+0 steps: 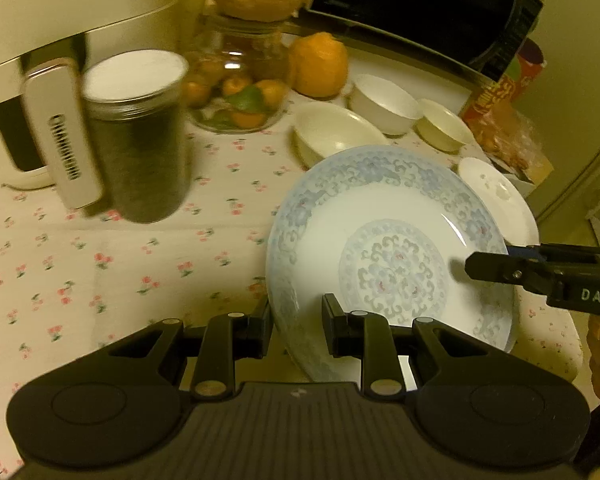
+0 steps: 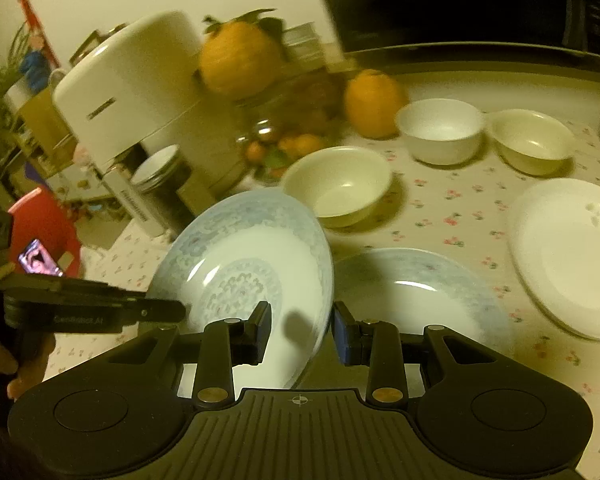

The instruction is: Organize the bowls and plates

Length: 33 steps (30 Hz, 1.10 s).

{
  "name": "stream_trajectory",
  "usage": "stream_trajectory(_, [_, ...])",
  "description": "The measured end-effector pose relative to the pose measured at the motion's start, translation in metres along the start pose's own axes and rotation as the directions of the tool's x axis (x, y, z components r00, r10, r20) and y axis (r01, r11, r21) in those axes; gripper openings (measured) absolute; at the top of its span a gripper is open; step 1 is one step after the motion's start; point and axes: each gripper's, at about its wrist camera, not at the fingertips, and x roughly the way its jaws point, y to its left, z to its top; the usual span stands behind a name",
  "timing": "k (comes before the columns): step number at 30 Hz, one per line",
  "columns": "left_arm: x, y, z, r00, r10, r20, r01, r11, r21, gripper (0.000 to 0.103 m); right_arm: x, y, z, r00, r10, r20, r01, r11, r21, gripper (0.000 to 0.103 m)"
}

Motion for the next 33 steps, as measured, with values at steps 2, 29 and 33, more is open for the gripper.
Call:
stream_trajectory(2, [0.005, -0.008, 0.003, 1.0, -0.005, -0.004, 0.005, 1.0, 0.008, 0.023, -0.002, -0.007, 0.0, 1.0, -0.011, -0.002, 0.011, 1.0, 0.01, 0.032])
stream_trajectory(29, [0.05, -0.075, 0.011, 0.998, -0.004, -0.067, 0.012, 0.993, 0.113, 0.023, -0.01, -0.07, -0.009, 0.978, -0.175, -0.111, 0.19, 0.972, 0.135, 0.032])
stream_trajectory(33, [0.051, -0.079, 0.011, 0.998, 0.017, -0.063, -0.009, 0.992, 0.128, 0.023, -0.008, -0.068, -0.011, 0.975, -0.186, -0.124, 0.202, 0.971, 0.129, 0.032])
